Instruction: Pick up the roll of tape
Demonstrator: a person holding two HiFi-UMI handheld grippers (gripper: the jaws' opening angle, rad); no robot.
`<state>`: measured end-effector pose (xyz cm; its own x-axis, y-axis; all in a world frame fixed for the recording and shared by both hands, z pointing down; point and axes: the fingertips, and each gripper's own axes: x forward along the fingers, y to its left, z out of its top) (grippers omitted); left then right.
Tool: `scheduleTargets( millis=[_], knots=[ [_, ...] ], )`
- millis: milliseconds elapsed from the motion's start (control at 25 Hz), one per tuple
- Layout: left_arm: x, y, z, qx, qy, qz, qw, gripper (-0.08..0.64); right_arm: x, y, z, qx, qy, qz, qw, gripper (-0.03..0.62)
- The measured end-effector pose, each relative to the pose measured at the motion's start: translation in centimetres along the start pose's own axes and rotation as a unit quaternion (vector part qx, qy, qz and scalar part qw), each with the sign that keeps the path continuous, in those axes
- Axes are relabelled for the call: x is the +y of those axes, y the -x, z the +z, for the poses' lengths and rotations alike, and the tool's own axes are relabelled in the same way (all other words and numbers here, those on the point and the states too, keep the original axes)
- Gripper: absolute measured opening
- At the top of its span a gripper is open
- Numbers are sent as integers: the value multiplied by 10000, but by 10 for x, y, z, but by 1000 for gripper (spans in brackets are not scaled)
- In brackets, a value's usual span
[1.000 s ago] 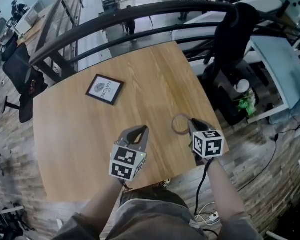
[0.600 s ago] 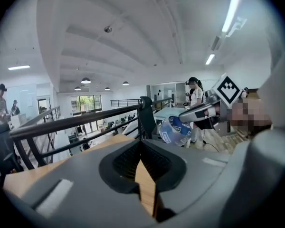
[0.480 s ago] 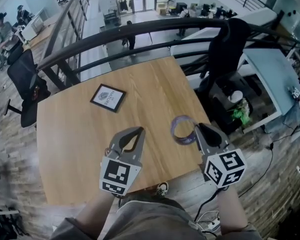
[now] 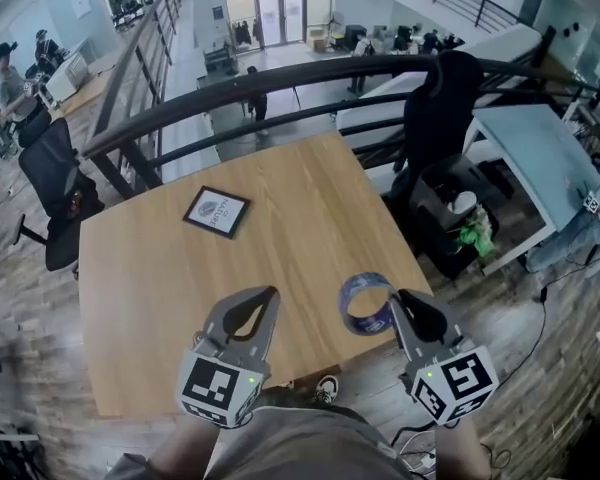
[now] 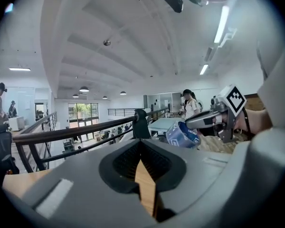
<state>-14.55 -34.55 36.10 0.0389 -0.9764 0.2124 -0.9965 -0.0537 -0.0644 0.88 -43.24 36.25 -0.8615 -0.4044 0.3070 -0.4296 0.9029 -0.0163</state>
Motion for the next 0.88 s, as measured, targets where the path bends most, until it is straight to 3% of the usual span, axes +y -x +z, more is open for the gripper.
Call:
scheduleTargets(
  millis=[320, 880],
  knots=[
    [-20, 22, -8, 114, 57, -11, 9999, 2, 22, 26, -20, 129, -27, 138, 9998, 51],
    [-39, 21, 6, -45, -101, -26, 9999, 2, 13, 44, -18, -49, -167, 24, 9998, 51]
  ],
)
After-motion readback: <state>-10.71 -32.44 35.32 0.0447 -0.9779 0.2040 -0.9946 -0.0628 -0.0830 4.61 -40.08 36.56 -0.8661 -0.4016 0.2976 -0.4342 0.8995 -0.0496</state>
